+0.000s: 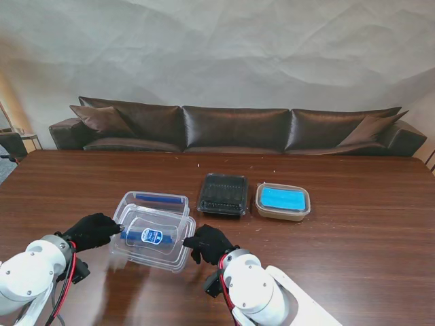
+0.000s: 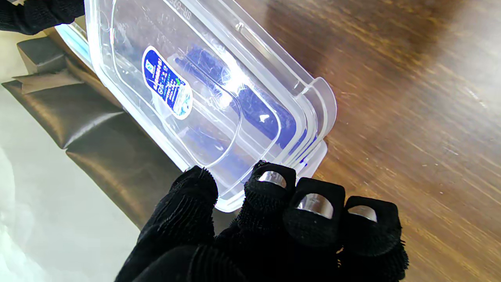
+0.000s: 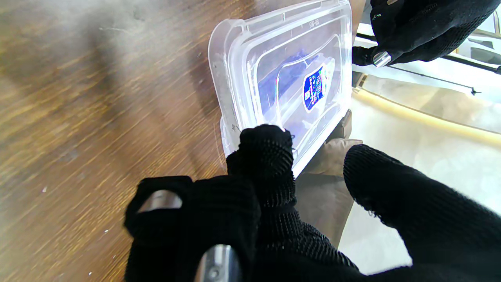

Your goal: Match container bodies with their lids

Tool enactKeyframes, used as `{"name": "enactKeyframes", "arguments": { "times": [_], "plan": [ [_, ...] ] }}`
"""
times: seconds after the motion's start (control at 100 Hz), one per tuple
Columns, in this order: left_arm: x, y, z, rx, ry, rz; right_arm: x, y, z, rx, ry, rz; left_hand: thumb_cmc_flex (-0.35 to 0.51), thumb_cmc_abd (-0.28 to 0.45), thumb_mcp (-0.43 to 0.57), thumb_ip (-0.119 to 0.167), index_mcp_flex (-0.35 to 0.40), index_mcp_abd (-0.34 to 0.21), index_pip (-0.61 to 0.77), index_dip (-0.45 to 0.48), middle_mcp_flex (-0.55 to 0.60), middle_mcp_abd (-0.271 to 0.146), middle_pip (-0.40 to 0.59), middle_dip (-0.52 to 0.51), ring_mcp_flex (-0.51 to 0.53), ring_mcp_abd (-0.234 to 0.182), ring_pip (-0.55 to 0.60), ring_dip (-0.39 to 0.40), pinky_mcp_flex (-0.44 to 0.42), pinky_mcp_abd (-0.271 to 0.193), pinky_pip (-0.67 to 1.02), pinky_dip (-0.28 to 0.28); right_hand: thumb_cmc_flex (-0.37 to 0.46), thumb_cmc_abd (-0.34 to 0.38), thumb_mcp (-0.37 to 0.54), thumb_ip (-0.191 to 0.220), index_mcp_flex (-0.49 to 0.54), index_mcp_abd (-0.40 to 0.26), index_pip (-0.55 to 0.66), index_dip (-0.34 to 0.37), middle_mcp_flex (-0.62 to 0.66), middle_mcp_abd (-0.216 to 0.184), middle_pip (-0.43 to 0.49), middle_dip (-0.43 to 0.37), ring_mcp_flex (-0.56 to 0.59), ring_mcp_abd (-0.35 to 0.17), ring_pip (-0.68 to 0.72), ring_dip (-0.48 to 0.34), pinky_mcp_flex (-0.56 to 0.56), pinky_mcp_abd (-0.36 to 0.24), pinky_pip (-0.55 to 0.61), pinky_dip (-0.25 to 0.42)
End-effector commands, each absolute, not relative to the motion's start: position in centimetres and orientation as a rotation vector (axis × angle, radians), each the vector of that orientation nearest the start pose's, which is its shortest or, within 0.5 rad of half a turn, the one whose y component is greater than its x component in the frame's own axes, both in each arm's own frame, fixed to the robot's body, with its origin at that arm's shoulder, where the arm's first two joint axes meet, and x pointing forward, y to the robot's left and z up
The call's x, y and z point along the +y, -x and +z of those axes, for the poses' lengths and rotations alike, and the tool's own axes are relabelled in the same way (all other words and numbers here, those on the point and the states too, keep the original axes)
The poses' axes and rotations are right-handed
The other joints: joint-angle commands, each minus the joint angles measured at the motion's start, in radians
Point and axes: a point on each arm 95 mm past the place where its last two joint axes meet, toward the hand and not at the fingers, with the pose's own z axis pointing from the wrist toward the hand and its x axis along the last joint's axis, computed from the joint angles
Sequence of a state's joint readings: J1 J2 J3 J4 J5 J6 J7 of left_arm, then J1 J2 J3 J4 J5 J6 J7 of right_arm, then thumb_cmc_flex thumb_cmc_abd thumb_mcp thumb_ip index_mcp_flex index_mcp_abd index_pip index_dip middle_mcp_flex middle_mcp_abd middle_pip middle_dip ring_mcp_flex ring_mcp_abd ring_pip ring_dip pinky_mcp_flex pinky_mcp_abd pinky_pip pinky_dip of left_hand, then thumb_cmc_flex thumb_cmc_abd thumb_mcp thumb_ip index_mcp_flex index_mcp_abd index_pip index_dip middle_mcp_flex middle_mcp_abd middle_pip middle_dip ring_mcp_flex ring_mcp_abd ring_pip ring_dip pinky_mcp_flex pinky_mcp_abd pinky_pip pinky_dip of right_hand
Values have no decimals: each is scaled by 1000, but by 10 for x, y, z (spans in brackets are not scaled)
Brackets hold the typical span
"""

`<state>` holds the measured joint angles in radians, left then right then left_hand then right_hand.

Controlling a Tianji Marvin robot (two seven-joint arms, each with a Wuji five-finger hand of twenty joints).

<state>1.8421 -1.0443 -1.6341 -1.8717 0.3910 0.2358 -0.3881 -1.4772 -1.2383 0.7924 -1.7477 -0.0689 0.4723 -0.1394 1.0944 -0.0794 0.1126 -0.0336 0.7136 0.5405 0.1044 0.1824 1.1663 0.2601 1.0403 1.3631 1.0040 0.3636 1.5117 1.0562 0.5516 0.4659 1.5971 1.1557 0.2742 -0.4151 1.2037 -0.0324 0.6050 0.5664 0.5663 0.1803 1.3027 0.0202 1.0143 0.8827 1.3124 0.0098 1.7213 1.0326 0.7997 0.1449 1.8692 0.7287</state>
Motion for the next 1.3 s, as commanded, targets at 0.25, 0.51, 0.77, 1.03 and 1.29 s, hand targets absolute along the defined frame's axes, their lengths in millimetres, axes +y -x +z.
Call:
{"name": "enactKeyframes", "arguments": {
  "times": [0.25,0.51,0.77,1.03,1.29],
  "plan": [
    [103,-369,-293,1168,2118,-1457,193,-362,-307,-1152,2277,-1763,21,-6,15,10,80,-271,50,18,-1,24,1,16,-5,28,32,13,-31,16,-38,6,2,17,22,26,-1,-458,-41,-13,101,64,40,13,3,-98,87,7,396,9,220,25],
    [107,-385,-289,1161,2124,-1456,197,-379,-302,-1158,2286,-1753,21,-6,15,10,82,-271,50,18,-1,26,1,16,-6,30,30,14,-32,17,-39,7,3,19,20,26,1,-459,-43,-14,101,64,40,13,3,-98,87,6,396,9,220,25],
    [114,-401,-288,1146,2138,-1448,203,-396,-298,-1163,2288,-1739,21,-7,15,10,82,-273,51,18,-1,26,1,16,-6,31,29,15,-32,17,-40,8,4,20,19,26,2,-459,-43,-14,101,64,40,13,3,-100,87,6,396,10,220,25],
    [120,-418,-286,1143,2156,-1427,208,-415,-295,-1171,2286,-1738,21,-7,15,10,82,-273,51,19,-2,28,0,16,-9,34,27,15,-34,17,-41,9,4,21,17,26,3,-460,-43,-14,100,64,40,13,3,-99,87,6,396,10,220,25],
    [121,-435,-286,1146,2176,-1403,211,-430,-300,-1161,2298,-1719,22,-6,14,10,81,-272,51,19,-4,29,-1,17,-10,34,26,17,-38,16,-43,9,5,22,16,26,3,-460,-44,-14,100,64,40,13,3,-99,87,6,396,10,220,25]
  ]
}}
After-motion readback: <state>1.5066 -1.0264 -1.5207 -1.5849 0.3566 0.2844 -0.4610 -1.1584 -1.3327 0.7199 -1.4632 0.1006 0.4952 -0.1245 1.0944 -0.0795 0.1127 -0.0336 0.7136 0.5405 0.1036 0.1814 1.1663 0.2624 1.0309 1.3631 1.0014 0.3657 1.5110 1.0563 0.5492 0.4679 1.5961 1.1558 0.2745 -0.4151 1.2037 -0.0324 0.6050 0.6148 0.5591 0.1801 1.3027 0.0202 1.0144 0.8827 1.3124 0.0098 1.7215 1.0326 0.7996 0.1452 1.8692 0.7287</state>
